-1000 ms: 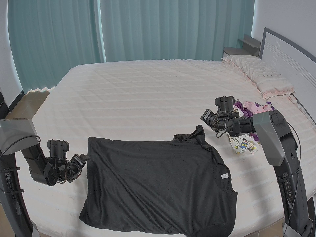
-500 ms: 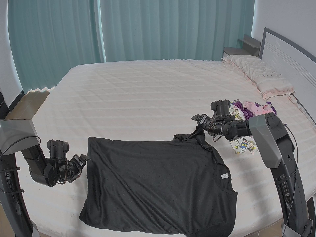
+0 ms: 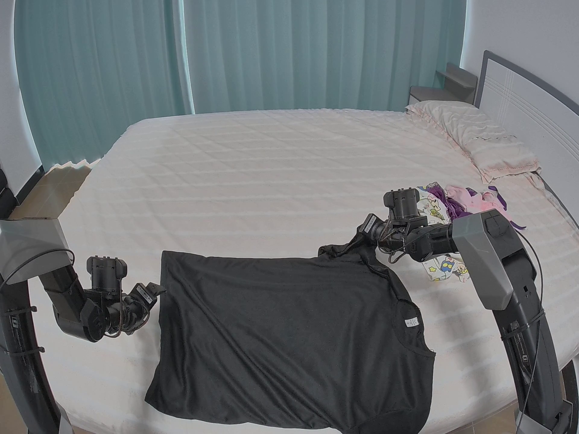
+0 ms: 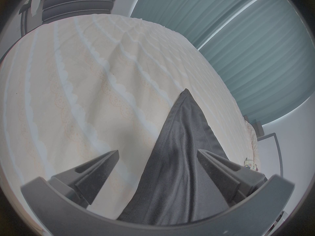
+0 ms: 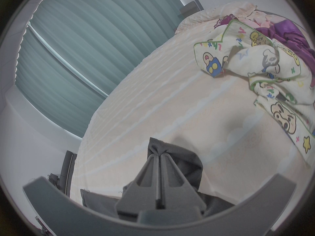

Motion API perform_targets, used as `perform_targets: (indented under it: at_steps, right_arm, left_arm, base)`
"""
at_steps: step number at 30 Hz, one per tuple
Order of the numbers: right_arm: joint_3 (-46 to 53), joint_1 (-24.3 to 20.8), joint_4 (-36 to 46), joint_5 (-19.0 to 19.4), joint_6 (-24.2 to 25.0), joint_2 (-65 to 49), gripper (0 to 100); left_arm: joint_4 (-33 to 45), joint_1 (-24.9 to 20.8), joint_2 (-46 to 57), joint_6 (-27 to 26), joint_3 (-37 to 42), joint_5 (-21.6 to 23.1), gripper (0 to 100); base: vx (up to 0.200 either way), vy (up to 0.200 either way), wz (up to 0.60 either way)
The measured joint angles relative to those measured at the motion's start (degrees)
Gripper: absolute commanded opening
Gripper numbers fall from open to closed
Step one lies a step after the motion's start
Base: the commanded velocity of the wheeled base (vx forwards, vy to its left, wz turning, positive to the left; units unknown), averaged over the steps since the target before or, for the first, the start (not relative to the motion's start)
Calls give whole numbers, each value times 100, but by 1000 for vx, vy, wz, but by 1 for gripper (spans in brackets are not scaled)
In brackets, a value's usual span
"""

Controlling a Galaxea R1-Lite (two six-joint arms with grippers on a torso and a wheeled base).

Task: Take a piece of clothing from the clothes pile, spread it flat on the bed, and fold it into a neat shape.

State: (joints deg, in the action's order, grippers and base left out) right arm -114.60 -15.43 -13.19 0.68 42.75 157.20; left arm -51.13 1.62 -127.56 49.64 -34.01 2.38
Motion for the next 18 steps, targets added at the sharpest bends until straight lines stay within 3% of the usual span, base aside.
perform_targets:
  at_steps: [10, 18]
  right_arm:
    - [0, 190, -930, -4, 44, -94, 0]
    - [0, 235, -1117, -37, 9, -15, 0]
  left_arm:
    - [0, 6, 9, 0, 0, -2, 100]
    - [-2, 6, 6, 0, 0, 0, 100]
  base:
    - [0, 0, 0]
    - [0, 0, 0]
